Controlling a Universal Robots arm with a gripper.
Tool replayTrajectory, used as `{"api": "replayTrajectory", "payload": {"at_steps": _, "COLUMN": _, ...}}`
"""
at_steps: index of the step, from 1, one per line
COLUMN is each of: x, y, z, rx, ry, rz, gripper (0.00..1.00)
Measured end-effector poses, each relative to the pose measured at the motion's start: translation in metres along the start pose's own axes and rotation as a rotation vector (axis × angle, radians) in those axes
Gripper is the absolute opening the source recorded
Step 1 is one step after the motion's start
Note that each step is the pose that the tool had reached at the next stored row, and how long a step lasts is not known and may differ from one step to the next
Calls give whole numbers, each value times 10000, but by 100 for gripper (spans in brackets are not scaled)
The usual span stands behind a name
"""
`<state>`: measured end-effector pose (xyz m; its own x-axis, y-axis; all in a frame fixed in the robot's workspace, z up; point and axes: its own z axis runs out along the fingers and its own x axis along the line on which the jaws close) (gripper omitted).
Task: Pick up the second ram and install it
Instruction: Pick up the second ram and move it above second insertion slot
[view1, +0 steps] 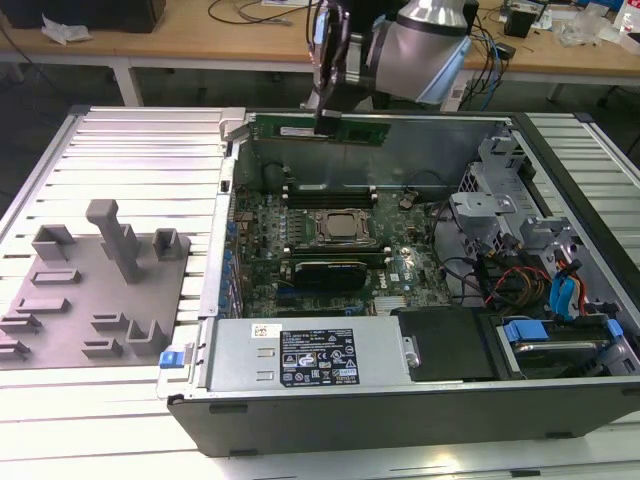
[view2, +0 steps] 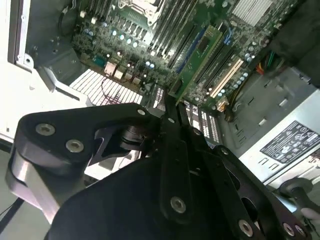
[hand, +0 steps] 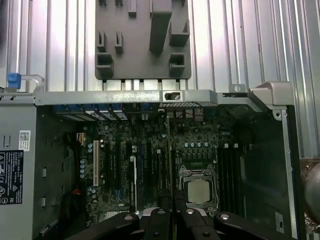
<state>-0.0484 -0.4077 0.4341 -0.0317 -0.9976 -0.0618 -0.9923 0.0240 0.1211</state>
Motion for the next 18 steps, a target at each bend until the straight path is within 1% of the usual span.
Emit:
{"api": "replayTrajectory", "payload": {"at_steps": 2, "x": -3, "y": -75, "z": -9, "rx": -19, "ry": 1, "rz": 2, "gripper": 14}}
{"api": "replayTrajectory", "payload": {"at_steps": 3, "x": -3, "y": -102, "z": -12, "rx": -26, "ry": 1, "rz": 1, "gripper": 14}}
{"api": "replayTrajectory", "payload": {"at_steps": 5, "x": -6, "y": -191, "z": -23, "rx": -50, "ry": 2, "rz": 5, "gripper": 14}}
{"api": "replayTrajectory", "payload": {"at_steps": 6, "x": -7, "y": -226, "z": -27, "rx": -59, "ry": 1, "rz": 3, "gripper": 14}}
{"api": "replayTrajectory", "payload": {"at_steps": 8, "x": -12, "y": -380, "z": -45, "rx": -103, "ry": 1, "rz": 6, "gripper": 14}}
{"api": "replayTrajectory", "payload": {"at_steps": 9, "x": -14, "y": -426, "z": -51, "rx": -119, "ry": 3, "rz": 9, "gripper": 14}}
{"api": "replayTrajectory", "payload": {"at_steps": 12, "x": -17, "y": -522, "z": -63, "rx": -150, "ry": 4, "rz": 10, "gripper": 14}}
{"api": "replayTrajectory", "payload": {"at_steps": 13, "x": -19, "y": -573, "z": -69, "rx": -167, "ry": 4, "rz": 12, "gripper": 14}}
{"api": "replayTrajectory", "payload": {"at_steps": 16, "x": -22, "y": -678, "z": -81, "rx": -201, "ry": 5, "rz": 14, "gripper": 14}}
{"api": "replayTrajectory", "payload": {"at_steps": 18, "x": -25, "y": -768, "z": -92, "rx": -230, "ry": 5, "rz": 16, "gripper": 14}}
